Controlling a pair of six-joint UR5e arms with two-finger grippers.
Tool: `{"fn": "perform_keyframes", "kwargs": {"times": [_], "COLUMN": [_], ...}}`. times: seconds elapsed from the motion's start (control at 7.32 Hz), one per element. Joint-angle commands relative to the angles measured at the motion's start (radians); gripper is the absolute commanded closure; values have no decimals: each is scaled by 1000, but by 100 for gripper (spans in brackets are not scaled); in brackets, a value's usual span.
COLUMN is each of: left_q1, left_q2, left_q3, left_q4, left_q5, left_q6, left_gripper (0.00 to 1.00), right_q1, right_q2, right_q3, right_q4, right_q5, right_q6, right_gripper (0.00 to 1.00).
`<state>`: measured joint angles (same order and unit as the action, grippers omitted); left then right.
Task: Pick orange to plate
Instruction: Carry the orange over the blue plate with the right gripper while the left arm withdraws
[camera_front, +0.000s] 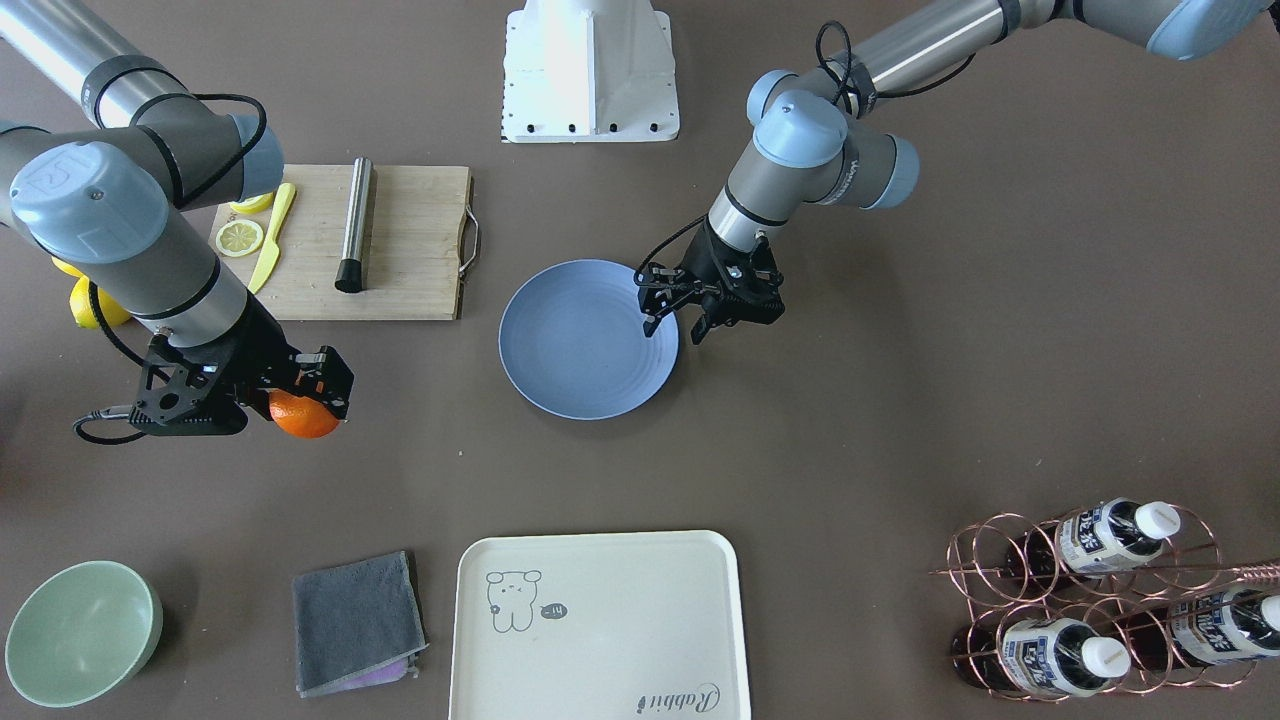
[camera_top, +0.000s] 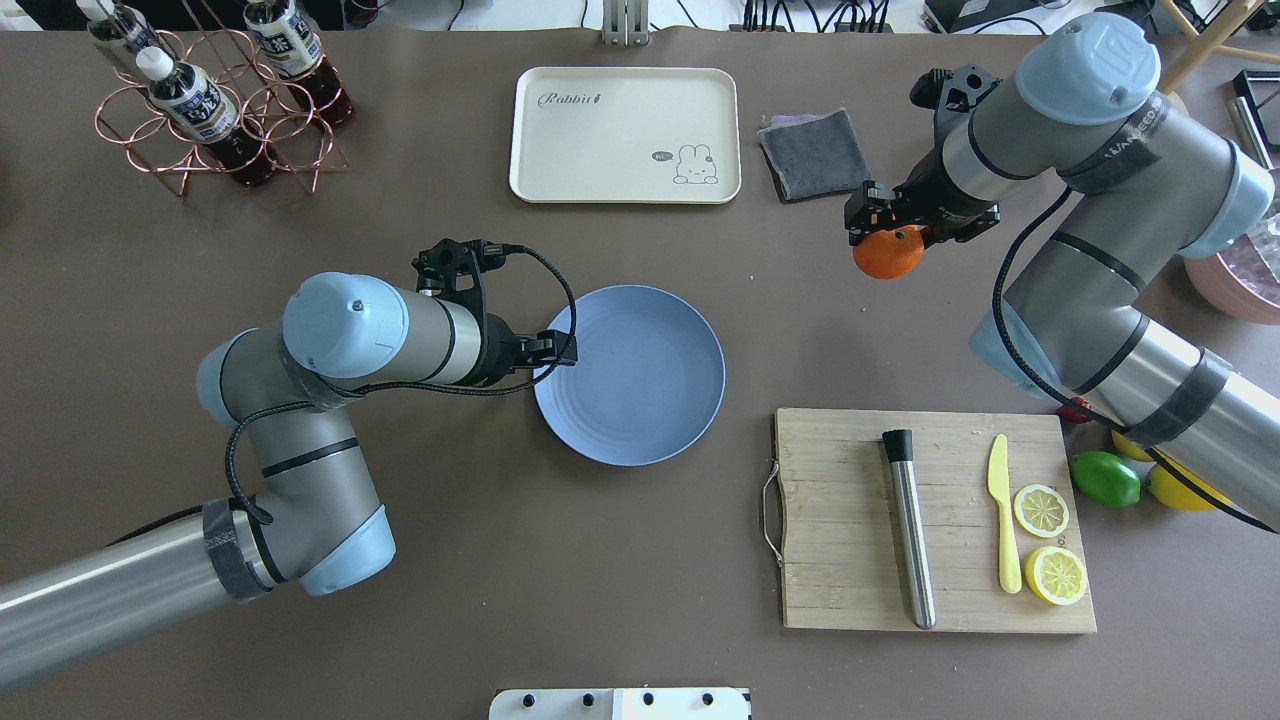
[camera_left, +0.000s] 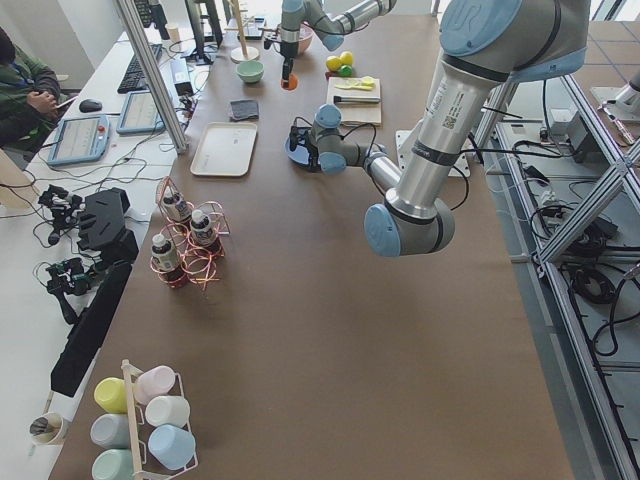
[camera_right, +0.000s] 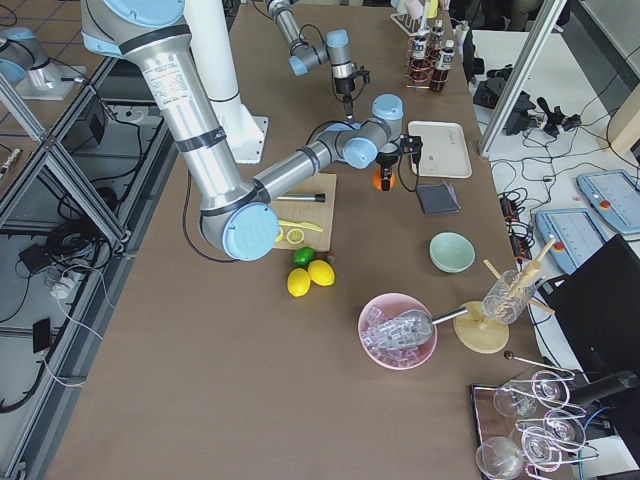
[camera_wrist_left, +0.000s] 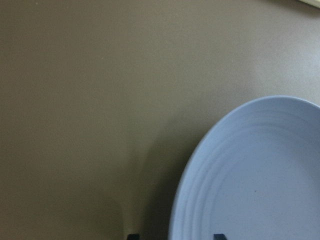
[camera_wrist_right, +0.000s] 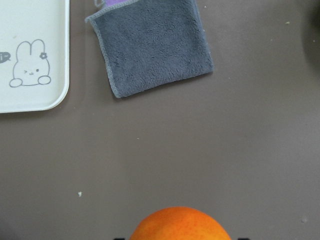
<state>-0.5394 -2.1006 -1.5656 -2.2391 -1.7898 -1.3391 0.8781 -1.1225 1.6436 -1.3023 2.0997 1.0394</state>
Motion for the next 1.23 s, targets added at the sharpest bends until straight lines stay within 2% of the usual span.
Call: {"fn": "perform_keyframes", "kwargs": {"times": [0.0,0.27,0.41,0.68,0.96,1.09], "left_q1": [-104,-225,-270,-383,-492,-516], "left_q2": [19,22,25,118,145,165], "left_q3": [-43,-172,-221,-275,-266,-266], "left_q4": [72,295,399,420,420,420], "left_q5": [-16,-100,-102,-123,-204,-207], "left_q6": [195,317,401,683,735,735], "left_gripper": [2,2,2,2,2,2], "right_q1": [-48,-123,-169,-275,-362,-393], "right_q2": [44,81,110,209,266,317], "right_q3": [27,27,28,16,-39,-121], "right_q4": [-2,-2,-9,-116,-115,-106], "right_q5": [-15,-96,-134,-241,-327,-369], "right_q6": [90,149,203,234,267,277], "right_gripper": [100,100,100,100,100,100]}}
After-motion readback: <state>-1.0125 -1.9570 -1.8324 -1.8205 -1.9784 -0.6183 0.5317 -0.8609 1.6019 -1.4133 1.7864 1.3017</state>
